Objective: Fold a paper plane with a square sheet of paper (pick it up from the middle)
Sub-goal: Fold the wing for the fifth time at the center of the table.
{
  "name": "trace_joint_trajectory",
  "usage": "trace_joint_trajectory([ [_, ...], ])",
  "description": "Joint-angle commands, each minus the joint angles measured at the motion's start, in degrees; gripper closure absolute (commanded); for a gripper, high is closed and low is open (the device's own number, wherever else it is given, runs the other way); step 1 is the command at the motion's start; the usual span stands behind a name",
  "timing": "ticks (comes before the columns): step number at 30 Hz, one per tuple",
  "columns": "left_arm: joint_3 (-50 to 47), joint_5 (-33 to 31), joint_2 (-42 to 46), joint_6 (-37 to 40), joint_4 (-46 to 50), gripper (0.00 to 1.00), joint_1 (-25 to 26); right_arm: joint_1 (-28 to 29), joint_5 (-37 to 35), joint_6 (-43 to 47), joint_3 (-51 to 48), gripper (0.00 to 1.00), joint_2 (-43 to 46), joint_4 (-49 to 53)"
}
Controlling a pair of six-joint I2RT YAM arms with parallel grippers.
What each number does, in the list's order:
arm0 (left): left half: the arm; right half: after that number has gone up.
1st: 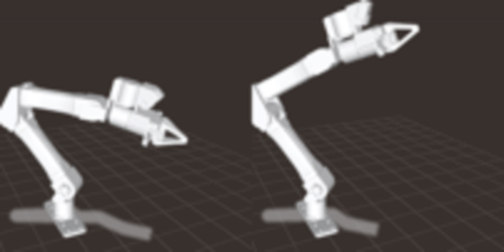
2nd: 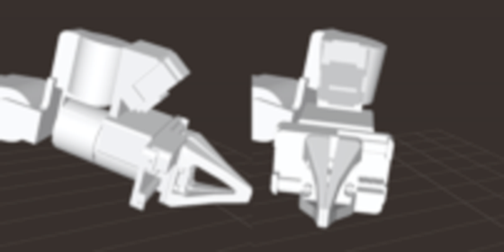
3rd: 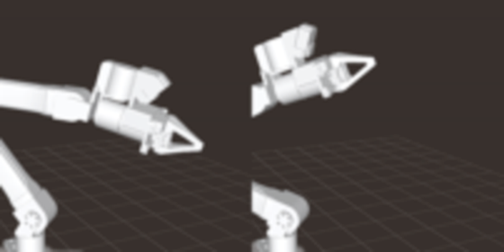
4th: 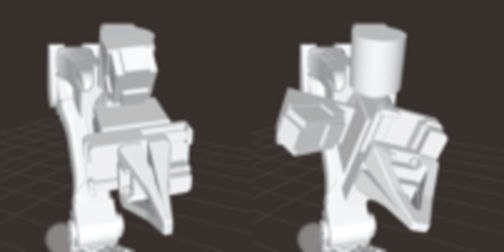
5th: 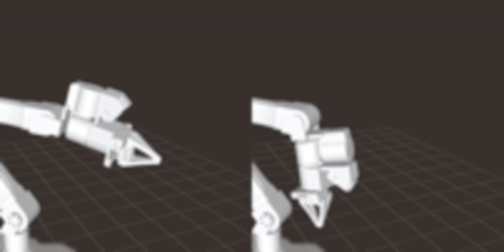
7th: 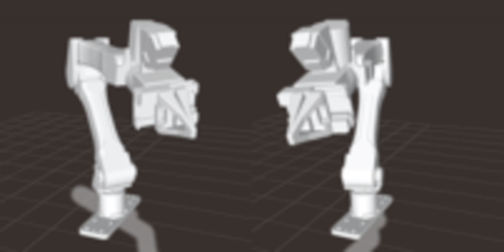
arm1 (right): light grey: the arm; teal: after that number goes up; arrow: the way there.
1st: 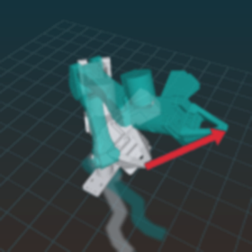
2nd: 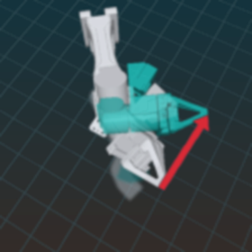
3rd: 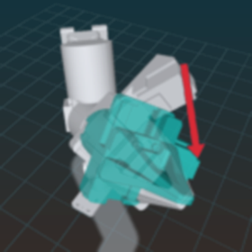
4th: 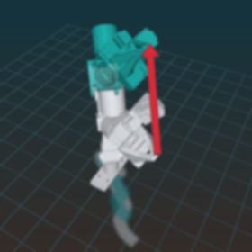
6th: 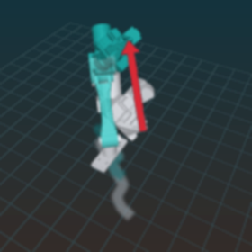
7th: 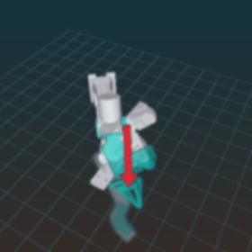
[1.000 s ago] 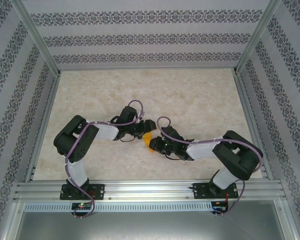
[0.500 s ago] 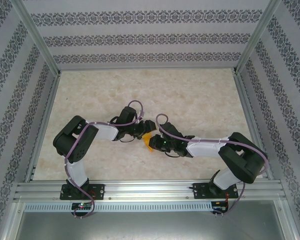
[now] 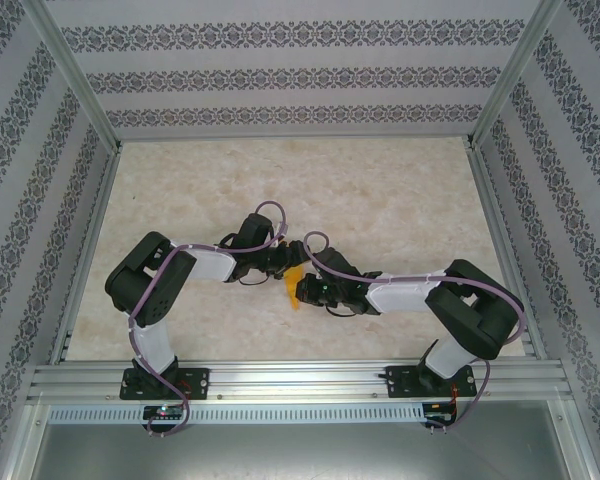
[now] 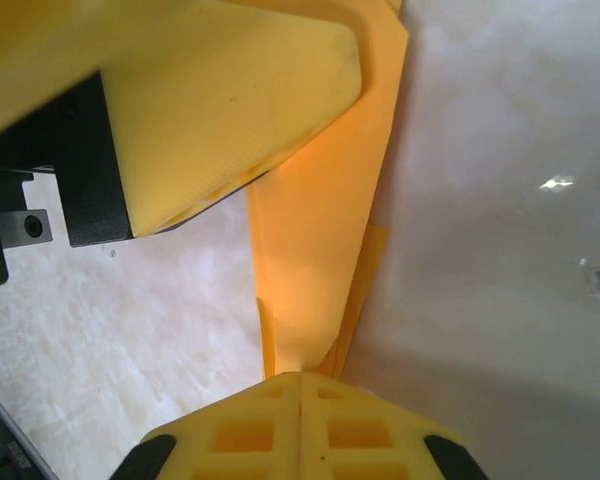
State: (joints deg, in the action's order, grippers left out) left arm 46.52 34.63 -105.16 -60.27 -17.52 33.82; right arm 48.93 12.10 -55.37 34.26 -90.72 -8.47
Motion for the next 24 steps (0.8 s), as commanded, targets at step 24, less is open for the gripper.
trace_joint_trajectory([
  [24, -2.35, -1.59, 1.01, -1.50, 0.44, 0.34, 0.22, 0.88, -2.47, -4.95, -0.11, 0.82, -2.52, -8.30],
])
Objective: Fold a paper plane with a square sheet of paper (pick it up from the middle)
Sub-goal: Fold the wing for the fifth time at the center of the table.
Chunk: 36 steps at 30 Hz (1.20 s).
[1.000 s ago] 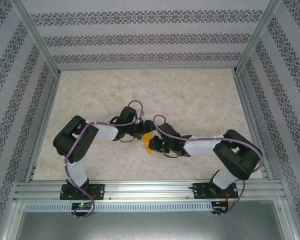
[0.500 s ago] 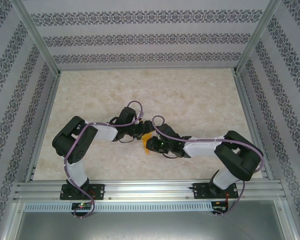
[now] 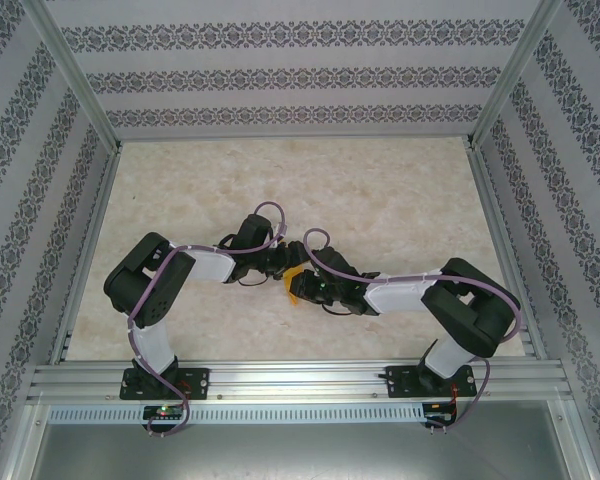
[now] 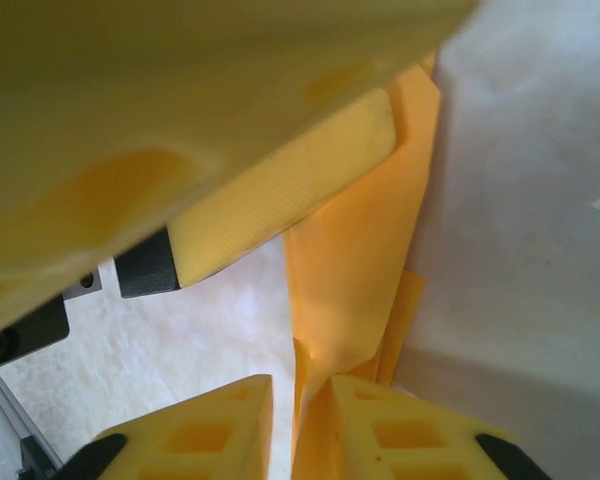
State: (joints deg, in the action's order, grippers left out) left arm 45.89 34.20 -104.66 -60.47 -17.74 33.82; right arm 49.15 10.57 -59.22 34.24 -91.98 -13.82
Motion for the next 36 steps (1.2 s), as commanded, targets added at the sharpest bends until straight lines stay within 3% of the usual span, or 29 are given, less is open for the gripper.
trace_joint_trajectory([
  [1, -1.84, -1.23, 0.54, -1.50, 0.61, 0.34, 0.27, 0.67, -0.74, -1.37, -0.37, 0.85, -1.59, -3.64],
  [4, -2.16, -1.32, 0.64, -2.56, -0.08, 0.34, 0.17, 0.73, -0.58, -2.36, -1.57, 0.86, -1.82, -5.41],
  [8, -2.59, -1.83, 1.29, -3.82, -1.21, 0.34, 0.11, 1.03, -1.55, -3.47, -2.49, 0.76, -0.79, -4.19],
  [13, -2.88, -2.22, 1.90, -3.81, -0.82, 0.34, 0.11, 1.65, -2.91, -3.23, -1.71, 0.75, 0.07, -1.30],
  [24, -3.52, -2.70, 2.29, -4.19, -0.38, 0.34, 0.15, 3.49, -3.45, 0.08, -0.31, 0.89, -1.37, -3.18],
  [36, -5.35, -4.82, 4.72, -9.89, -1.91, 0.33, -0.60, 9.92, -9.13, 16.46, -0.82, 0.93, 0.22, -0.97],
])
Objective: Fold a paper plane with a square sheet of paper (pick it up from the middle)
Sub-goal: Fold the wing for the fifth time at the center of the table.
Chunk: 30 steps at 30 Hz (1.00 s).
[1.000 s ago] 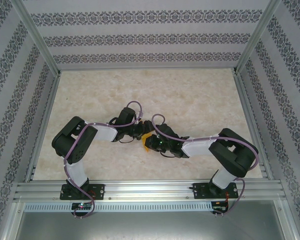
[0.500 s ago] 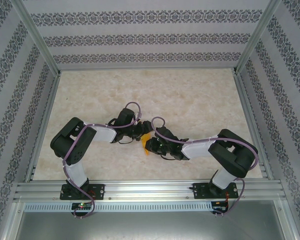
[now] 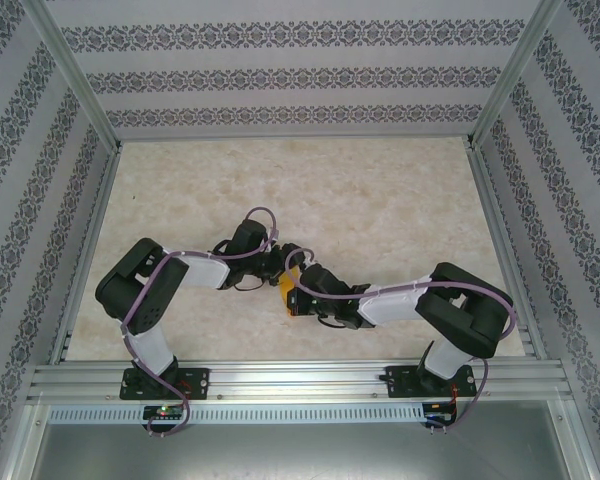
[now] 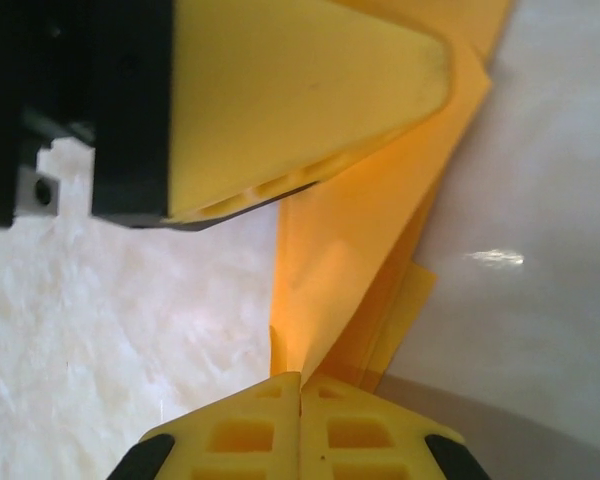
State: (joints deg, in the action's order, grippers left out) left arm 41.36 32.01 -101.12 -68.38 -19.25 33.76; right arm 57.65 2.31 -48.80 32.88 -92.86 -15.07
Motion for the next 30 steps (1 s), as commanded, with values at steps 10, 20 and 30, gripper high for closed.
trace_joint_trajectory([
  [10, -1.31, -2.04, 2.54, -1.30, -1.27, 0.31, -0.62, 1.85, -0.45, 3.76, 2.25, 0.90, 0.90, 3.90],
  [20, 0.47, -3.67, 7.71, 3.66, 6.42, 0.26, -0.62, 2.03, -5.02, 22.42, 2.45, 0.93, 2.96, 9.81],
  [30, 0.14, -3.46, 7.70, 3.25, 6.63, 0.24, -0.70, 2.55, -3.71, 30.71, 4.55, 0.92, 2.96, 13.50],
])
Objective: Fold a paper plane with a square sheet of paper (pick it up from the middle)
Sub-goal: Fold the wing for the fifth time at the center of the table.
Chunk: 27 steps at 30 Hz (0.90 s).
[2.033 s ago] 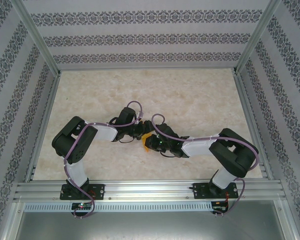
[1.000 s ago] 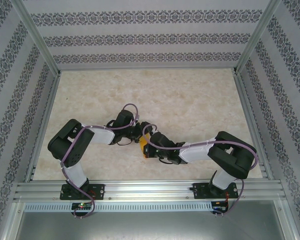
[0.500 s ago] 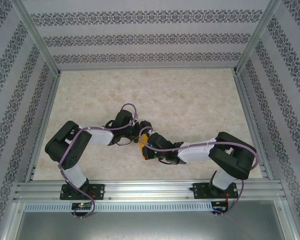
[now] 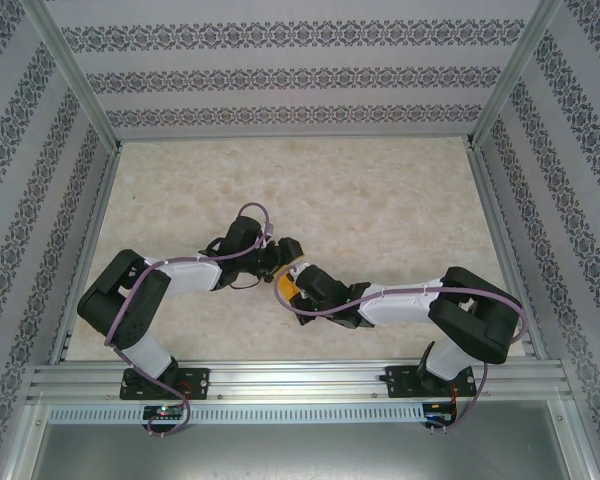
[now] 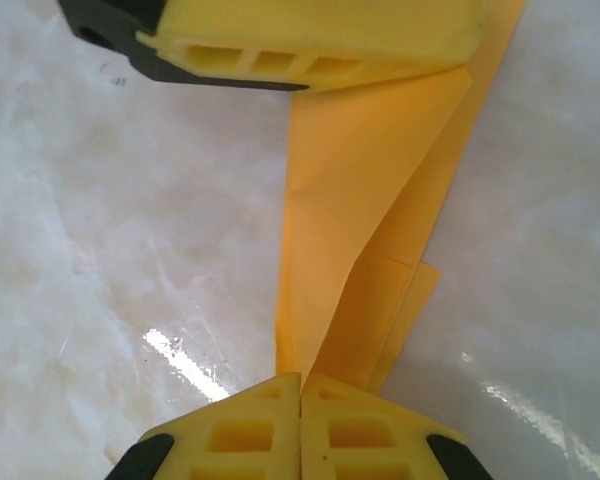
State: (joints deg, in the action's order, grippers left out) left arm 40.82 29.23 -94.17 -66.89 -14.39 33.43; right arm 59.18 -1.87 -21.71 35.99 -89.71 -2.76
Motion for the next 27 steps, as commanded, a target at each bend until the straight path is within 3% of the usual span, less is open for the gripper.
trace_joint_trajectory([
  [1, 0.56, -0.99, 0.49, 1.93, 2.07, 0.24, -0.38, 1.12, 0.85, 3.17, 1.77, 0.92, -0.88, 1.10],
  [11, -1.37, -2.65, -2.20, 2.23, 2.09, 0.24, -0.38, 1.29, 3.76, -4.67, 0.09, 0.91, -5.08, -3.80],
  [19, -2.07, -4.29, -1.28, 3.30, 3.73, 0.24, -0.43, 0.59, 4.98, -12.83, -2.07, 0.75, 1.10, -7.32],
  [27, -2.42, -4.41, -1.20, 3.53, 3.41, 0.24, -0.42, -1.91, 9.43, -28.48, -5.79, 0.70, 3.12, -18.05],
])
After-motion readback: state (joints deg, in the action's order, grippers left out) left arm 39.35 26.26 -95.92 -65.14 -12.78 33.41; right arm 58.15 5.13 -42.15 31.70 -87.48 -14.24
